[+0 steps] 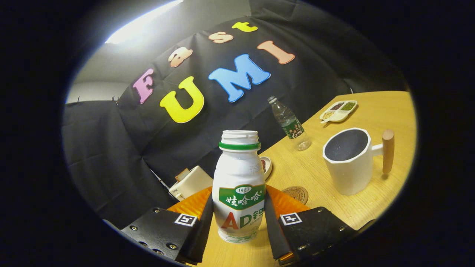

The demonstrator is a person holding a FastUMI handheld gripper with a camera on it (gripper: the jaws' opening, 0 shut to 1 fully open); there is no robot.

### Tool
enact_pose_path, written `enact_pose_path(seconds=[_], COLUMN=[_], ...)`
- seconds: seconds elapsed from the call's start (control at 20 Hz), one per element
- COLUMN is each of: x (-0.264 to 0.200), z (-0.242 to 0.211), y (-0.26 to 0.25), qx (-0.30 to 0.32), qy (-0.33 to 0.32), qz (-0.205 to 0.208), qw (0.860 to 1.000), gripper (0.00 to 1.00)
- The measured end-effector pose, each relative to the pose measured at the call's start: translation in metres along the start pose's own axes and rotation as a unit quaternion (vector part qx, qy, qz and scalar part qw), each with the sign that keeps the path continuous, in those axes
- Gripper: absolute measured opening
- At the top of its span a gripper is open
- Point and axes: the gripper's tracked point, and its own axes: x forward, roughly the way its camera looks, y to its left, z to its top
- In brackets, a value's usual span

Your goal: Take the bottle from table, then pour the juice into the cup, finally place the bottle on the coaster

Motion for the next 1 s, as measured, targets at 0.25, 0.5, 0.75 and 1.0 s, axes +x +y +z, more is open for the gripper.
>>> enact_pose_path(seconds=[0.25,0.5,0.75,1.0], x=[0.004,0.006,0.008,0.009], z=[0.003,0.002,0.006,0.008], y=[-0.008,-0.010,-0.012,-0.015], qx=[0.087,0.129,0.160,0.176], qy=[-0.010,-0.014,-0.018,-0.022], qz=[0.007,0.011,0.011,0.005], qw=[0.996,0.991,0.987,0.984], gripper=[0.67,0.66,0.66,0.66])
